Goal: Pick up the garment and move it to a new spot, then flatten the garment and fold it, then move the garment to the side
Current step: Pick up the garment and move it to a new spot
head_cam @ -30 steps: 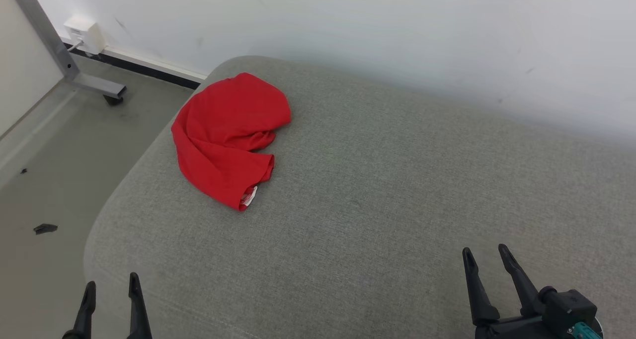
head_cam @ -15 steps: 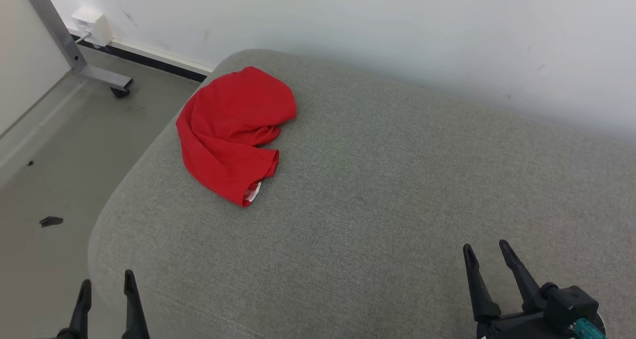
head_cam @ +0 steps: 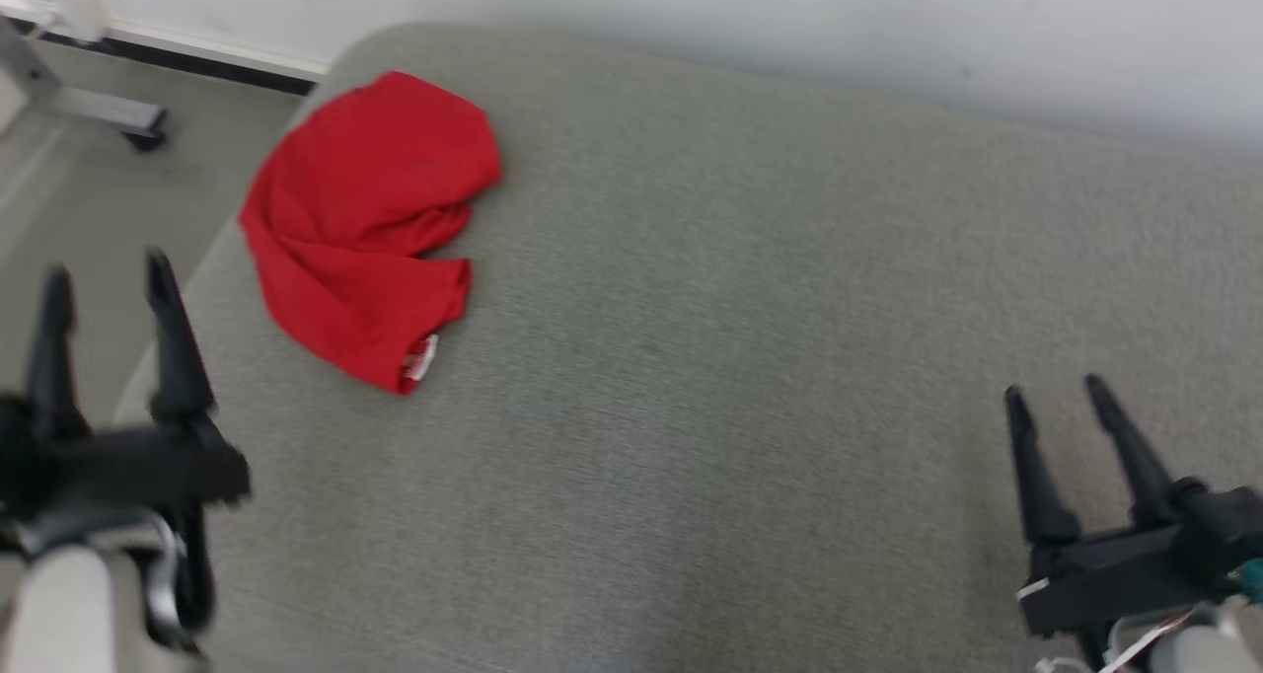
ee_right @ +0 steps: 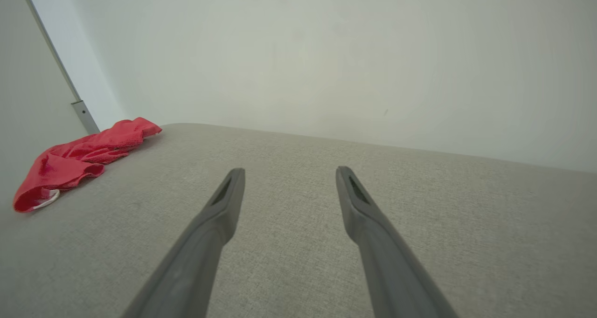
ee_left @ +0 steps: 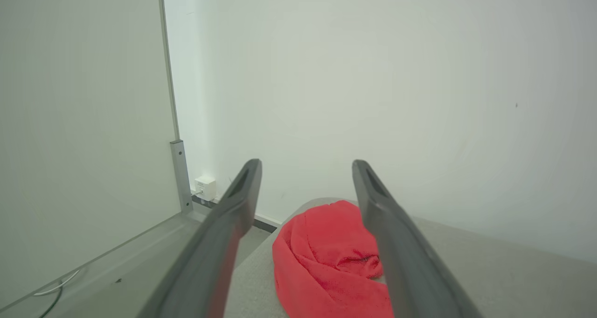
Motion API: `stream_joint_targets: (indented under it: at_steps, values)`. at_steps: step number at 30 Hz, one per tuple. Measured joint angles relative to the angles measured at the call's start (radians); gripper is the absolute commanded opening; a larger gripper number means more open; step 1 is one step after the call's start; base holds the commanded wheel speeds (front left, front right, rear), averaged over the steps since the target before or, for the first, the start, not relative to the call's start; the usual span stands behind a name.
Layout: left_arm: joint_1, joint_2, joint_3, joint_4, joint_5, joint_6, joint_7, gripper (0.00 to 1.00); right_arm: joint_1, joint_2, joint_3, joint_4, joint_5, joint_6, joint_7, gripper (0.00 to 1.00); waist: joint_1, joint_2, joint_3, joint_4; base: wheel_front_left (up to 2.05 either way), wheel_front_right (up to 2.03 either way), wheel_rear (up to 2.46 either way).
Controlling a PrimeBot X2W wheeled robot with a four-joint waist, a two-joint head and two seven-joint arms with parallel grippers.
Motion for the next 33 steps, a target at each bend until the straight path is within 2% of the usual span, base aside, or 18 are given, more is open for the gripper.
stream_joint_targets:
  at_steps: [7,16,21,26,33]
  values:
    - [-0.273,0.096,0.04,0.1,-0.001,-0.015,0.0,1.0,-0.031,-0.047,-0.107,-0.068,-0.004,0.0,0.003,1.0,0.0001,0.0001,0.094,-0.096,0.0,0.0,0.0]
    - [-0.498,0.227,0.069,0.312,-0.01,-0.024,0.023,1.0,-0.021,-0.044,-0.175,-0.149,-0.013,0.0,0.002,1.0,0.0002,0.0001,0.199,-0.221,0.0,0.0,0.0]
    - [-0.587,0.296,0.065,0.496,-0.025,-0.041,0.083,1.0,-0.023,-0.039,-0.187,-0.191,-0.022,0.0,0.003,1.0,0.0001,0.0001,0.271,-0.299,0.0,0.0,0.0]
    - [-0.64,0.334,0.032,0.619,-0.019,-0.052,0.135,1.0,-0.023,-0.044,-0.201,-0.213,-0.022,0.0,0.01,1.0,0.0,0.0001,0.322,-0.346,0.0,0.0,0.0]
    - [-0.679,0.37,0.005,0.805,-0.034,-0.068,0.311,1.0,-0.024,-0.047,-0.2,-0.241,-0.031,0.0,0.03,1.0,0.0,0.0001,0.355,-0.387,0.0,0.0,0.0]
